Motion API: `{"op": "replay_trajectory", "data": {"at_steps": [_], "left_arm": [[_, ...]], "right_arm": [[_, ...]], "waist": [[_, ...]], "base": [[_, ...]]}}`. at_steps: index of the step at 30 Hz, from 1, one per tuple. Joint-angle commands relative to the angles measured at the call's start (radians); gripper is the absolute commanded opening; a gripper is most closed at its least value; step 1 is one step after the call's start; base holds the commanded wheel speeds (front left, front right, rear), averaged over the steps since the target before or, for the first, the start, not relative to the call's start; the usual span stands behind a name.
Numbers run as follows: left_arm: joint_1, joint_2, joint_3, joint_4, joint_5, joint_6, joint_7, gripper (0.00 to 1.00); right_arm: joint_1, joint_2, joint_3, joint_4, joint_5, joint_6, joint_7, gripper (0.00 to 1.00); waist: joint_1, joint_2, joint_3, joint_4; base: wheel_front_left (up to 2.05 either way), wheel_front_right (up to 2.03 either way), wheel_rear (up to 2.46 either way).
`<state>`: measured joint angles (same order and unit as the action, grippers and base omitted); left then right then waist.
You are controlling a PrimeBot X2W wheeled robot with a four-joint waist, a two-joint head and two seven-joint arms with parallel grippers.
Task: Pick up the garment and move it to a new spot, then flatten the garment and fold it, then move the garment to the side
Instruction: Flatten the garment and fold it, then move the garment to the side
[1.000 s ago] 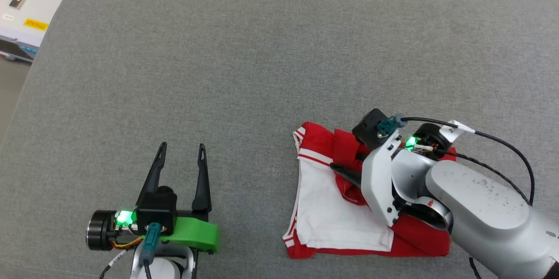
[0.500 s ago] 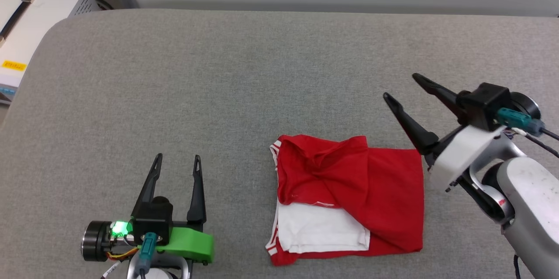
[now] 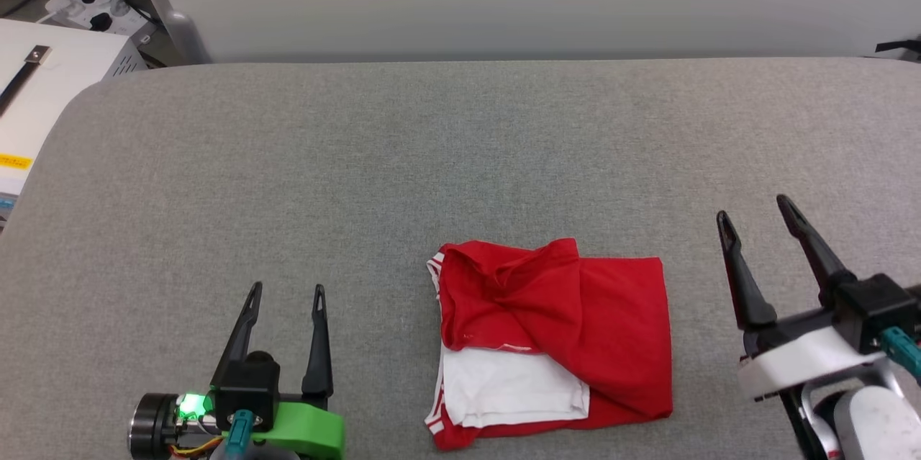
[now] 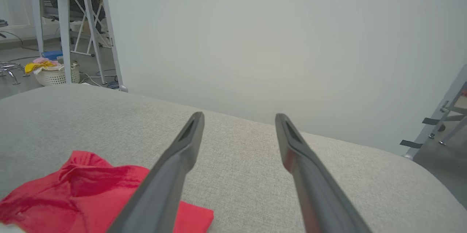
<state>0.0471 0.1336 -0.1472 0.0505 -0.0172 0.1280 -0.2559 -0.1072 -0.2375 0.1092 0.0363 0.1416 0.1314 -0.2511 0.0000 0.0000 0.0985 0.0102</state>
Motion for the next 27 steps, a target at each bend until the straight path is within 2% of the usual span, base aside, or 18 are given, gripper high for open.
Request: {"op": "replay_trajectory", "data": {"at_steps": [1, 9, 15, 21, 27], "left_arm": [[0.02, 0.007, 0.003, -0.005, 0.001, 0.003, -0.006, 1.0], [0.061, 0.006, 0.003, -0.036, -0.015, -0.012, -0.006, 1.0], [0.072, 0.005, 0.003, -0.049, -0.018, -0.022, -0.006, 1.0], [0.076, 0.002, 0.004, -0.05, -0.015, -0.025, -0.006, 1.0], [0.068, -0.001, 0.006, -0.045, -0.014, -0.028, -0.006, 1.0]], "right_arm": [[0.035, 0.021, -0.014, -0.015, -0.008, -0.001, -0.007, 1.0], [0.183, 0.108, -0.082, -0.104, -0.008, -0.001, -0.01, 1.0], [0.246, 0.145, -0.111, -0.138, -0.012, -0.001, -0.01, 1.0], [0.259, 0.153, -0.116, -0.14, -0.015, -0.001, -0.011, 1.0], [0.207, 0.117, -0.117, -0.138, -0.027, -0.001, -0.011, 1.0]], "waist": [[0.0, 0.0, -0.012, 0.0], [0.0, 0.0, -0.038, 0.014], [0.0, 0.0, -0.048, 0.02], [0.0, 0.0, -0.05, 0.017], [0.0, 0.0, -0.043, 0.015]], "base": [[0.0, 0.0, 0.0], [0.0, 0.0, 0.0], [0.0, 0.0, 0.0], [0.0, 0.0, 0.0], [0.0, 0.0, 0.0]]}}
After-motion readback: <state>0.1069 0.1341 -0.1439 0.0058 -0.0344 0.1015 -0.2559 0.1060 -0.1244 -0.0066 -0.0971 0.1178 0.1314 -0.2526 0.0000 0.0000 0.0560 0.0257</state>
